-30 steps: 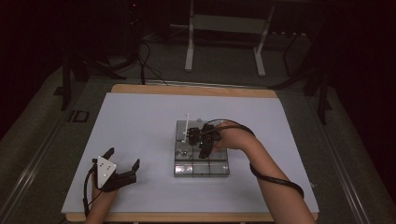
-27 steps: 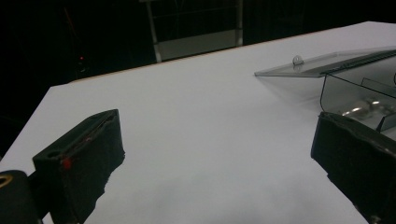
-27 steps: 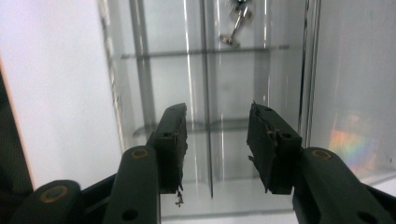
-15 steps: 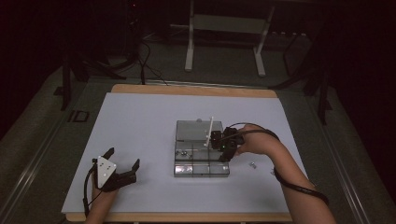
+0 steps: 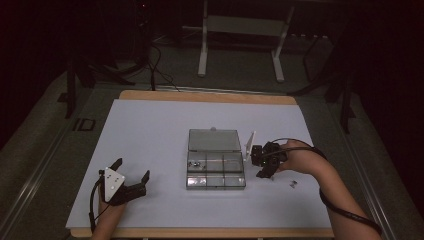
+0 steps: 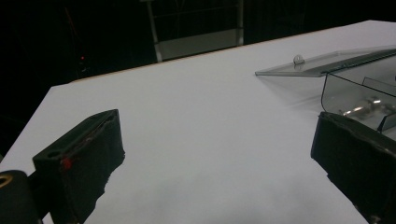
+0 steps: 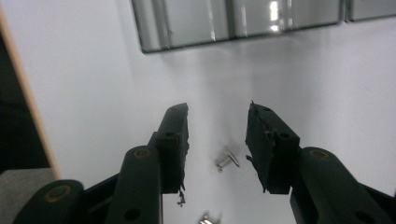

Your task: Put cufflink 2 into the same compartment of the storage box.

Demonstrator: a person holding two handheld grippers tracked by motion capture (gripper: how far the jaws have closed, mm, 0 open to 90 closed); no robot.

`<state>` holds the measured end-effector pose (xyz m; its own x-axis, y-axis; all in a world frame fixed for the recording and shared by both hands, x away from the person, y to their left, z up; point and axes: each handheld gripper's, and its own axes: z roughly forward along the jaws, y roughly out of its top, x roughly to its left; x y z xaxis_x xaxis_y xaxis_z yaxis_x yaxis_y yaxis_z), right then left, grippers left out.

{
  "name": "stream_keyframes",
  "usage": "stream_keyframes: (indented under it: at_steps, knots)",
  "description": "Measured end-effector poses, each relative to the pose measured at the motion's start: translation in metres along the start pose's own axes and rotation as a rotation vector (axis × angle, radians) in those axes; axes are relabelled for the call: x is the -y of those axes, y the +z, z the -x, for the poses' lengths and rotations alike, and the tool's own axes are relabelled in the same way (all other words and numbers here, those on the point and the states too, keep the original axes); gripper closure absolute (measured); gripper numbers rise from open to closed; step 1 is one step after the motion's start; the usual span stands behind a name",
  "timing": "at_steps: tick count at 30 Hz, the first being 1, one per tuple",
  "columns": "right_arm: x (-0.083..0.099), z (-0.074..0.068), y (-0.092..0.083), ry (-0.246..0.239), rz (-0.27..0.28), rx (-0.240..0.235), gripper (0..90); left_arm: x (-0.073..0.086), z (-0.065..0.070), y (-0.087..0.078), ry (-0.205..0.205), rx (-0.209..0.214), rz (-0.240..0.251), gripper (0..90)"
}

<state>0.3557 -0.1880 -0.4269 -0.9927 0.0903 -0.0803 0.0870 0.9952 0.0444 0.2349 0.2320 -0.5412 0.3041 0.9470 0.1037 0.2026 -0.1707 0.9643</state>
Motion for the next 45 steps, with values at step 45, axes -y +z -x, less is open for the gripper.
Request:
stream_keyframes:
  at_steps: [45]
  knots:
    - [0.050, 0.021, 0.068, 0.285, -0.073, -0.066, 71.7, 0.000, 0.000, 0.000, -0.002, -0.001, -0.005, 4.0]
